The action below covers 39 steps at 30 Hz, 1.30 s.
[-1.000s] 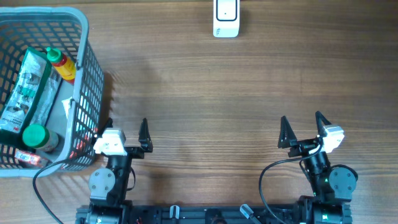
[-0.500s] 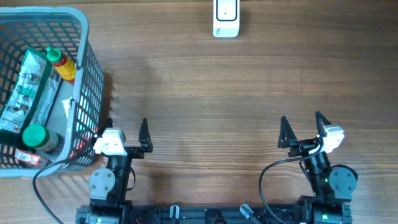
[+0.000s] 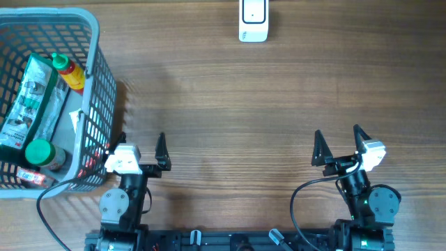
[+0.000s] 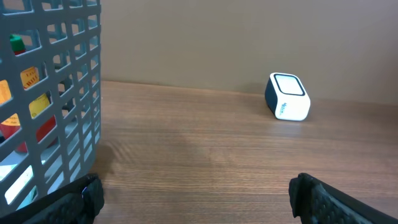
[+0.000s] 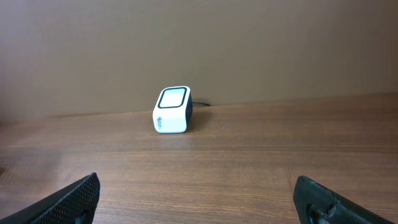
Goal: Scan the item barcode
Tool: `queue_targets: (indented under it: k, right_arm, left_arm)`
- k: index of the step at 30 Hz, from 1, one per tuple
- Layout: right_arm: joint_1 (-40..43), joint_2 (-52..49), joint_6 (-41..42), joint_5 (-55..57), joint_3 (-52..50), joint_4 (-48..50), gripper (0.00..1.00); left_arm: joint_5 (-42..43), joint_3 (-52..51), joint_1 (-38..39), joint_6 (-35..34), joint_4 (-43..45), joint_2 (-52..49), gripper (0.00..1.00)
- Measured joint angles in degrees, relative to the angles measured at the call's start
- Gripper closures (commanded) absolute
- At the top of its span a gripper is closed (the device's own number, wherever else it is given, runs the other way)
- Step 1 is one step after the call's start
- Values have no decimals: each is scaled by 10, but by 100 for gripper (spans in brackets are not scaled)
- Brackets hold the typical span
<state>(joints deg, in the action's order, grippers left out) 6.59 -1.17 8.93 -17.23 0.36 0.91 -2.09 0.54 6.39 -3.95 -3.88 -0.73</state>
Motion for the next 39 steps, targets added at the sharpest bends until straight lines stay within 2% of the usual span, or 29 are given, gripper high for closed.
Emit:
queue_targets:
  k: [5,12,27,31,39]
  right_arm:
    - [0,0,0,0,0,0,0]
    - [0,-1,0,0,0,0,0]
    - [0,-1,0,0,0,0,0]
    - [0,-2,0,0,0,1,0]
    - [0,-4,0,0,0,2,0]
  left_arm:
    - [36,7,0,-2,2,0,0]
    - [65,95,0,-2,4,0,0]
    - [67,254,0,-2,5,-11,0]
    - [67,333,0,-2,3,-80,0]
    - [49,565,0,-2,-12,-305,0]
